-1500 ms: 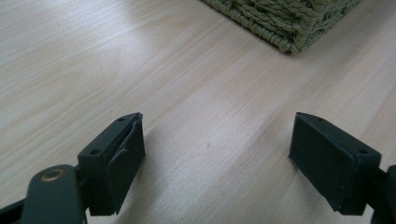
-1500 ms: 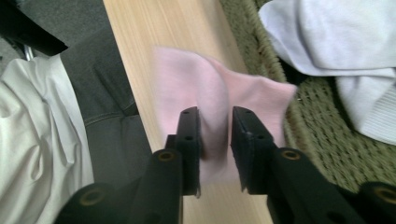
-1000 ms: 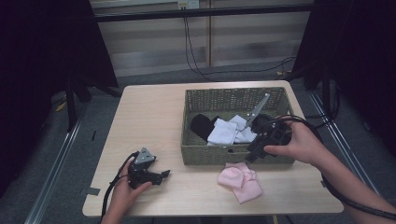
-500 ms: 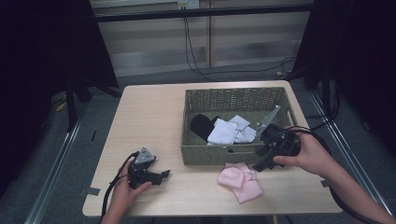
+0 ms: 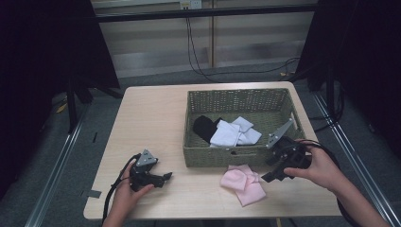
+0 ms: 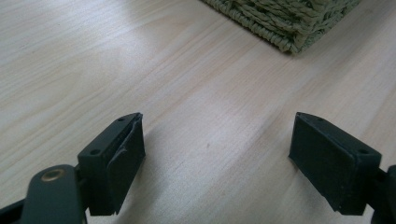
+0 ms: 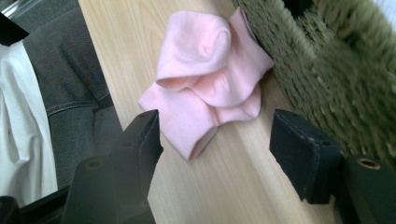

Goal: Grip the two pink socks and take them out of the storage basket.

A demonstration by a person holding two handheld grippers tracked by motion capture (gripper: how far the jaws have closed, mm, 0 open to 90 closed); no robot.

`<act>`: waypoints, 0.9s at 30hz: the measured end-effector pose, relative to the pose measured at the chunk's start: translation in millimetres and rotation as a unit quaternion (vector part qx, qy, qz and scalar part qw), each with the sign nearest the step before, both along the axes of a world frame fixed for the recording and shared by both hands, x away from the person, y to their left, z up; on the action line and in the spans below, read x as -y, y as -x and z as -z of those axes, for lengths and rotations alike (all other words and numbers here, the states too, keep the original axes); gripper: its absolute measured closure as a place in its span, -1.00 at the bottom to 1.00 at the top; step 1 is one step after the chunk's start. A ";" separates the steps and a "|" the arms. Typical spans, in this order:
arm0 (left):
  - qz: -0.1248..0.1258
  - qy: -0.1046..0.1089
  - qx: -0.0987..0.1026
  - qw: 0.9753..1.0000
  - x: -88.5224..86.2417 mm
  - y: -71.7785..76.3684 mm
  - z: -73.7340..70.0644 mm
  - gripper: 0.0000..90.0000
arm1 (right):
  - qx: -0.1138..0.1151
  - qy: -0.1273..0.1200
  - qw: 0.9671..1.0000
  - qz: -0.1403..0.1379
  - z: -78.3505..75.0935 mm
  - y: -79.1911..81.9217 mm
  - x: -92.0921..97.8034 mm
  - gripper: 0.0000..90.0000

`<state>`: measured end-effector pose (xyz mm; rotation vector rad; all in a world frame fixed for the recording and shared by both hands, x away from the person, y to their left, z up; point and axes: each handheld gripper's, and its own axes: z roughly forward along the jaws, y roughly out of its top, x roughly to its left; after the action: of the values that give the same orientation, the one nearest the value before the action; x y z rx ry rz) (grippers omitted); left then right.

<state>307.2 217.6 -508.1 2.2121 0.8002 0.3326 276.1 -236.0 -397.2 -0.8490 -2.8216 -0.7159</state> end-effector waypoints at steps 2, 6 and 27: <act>0.000 0.000 0.000 1.000 0.0 0.0 0.0 -0.61 | -0.001 -0.002 1.000 0.004 4.0 1.9 2.9 -0.28; 0.001 0.001 -0.001 1.000 0.1 0.1 0.1 -0.61 | -0.003 -0.011 1.000 0.012 16.3 6.1 8.7 -0.34; 0.000 -0.001 0.001 1.000 -0.1 0.0 -0.1 -0.61 | 0.024 -0.040 0.998 0.048 75.8 21.6 32.9 -0.46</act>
<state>307.1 217.7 -508.0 2.2143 0.7992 0.3349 254.4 -269.0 -473.0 -0.9718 -2.7888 -0.8678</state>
